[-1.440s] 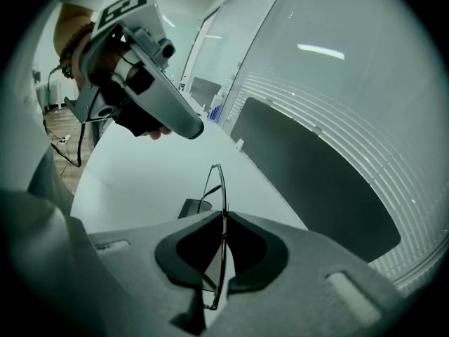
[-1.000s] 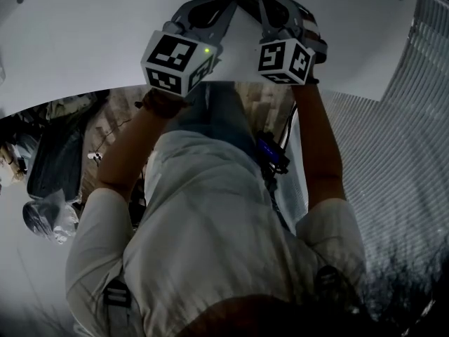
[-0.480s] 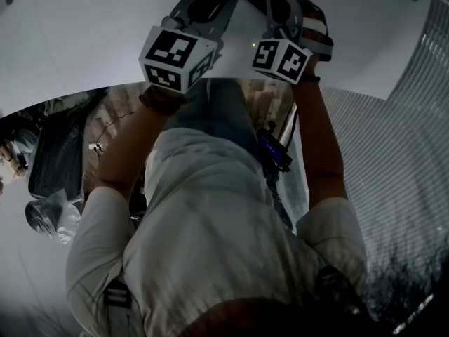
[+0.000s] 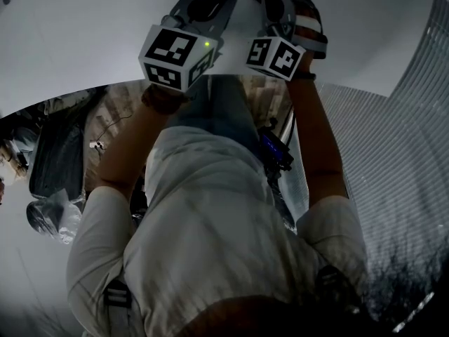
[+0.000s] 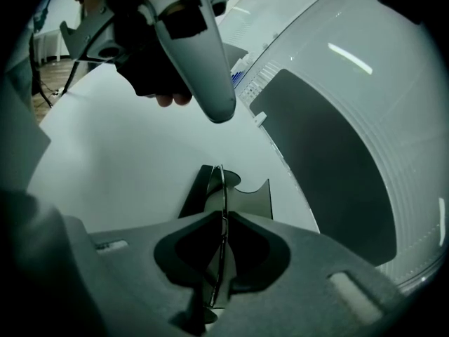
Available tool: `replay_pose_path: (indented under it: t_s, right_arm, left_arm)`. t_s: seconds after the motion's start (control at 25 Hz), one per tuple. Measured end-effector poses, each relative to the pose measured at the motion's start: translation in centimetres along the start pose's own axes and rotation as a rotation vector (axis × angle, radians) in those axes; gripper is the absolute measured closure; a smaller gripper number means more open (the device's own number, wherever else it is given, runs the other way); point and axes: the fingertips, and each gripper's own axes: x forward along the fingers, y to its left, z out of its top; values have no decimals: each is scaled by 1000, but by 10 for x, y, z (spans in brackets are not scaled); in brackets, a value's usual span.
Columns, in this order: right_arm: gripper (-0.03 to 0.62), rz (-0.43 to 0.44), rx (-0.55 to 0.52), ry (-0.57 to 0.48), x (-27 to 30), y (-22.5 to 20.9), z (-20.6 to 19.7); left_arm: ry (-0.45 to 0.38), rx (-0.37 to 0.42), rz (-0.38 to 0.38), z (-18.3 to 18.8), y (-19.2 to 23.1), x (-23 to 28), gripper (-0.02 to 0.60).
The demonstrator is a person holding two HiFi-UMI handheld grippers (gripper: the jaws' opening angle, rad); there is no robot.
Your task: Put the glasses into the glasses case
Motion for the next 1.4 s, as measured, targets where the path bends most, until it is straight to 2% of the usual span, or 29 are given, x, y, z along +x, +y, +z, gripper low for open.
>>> replay_pose_path:
  t_s: [0.12,0.28,0.56,0.68,0.76,0.84,1.0,1.4]
  right_arm:
    - [540,20,21,-16,2,2,-3]
    - [513,67,110,-24,0,-1,-2]
    - [496,115,165,-59,-15,-4,3]
    - [497,121,245,-100,-33,-17,12]
    - [504,113,321,-143,-52,-31,22]
    - [547,102,383,-188,-73,-43,34]
    - [590,56,475,-264,-114,-59,52]
    - [591,-93,690,-504,-212,-133,77]
  left_arm:
    - [5,-2,-3,-1,-1,0,581]
    - [7,4,-5,-1,-1,0,581]
    - [-9,23,-8,9,-7,-10,581]
    - [-29,43,-15,21,-15,-17,581]
    - [-48,60,-25,32,-24,-24,581]
    - [-69,83,-38,42,-34,-34,581]
    - [-98,128,-70,54,-55,-53,581]
    - [-217,270,-143,126,-124,-85,581]
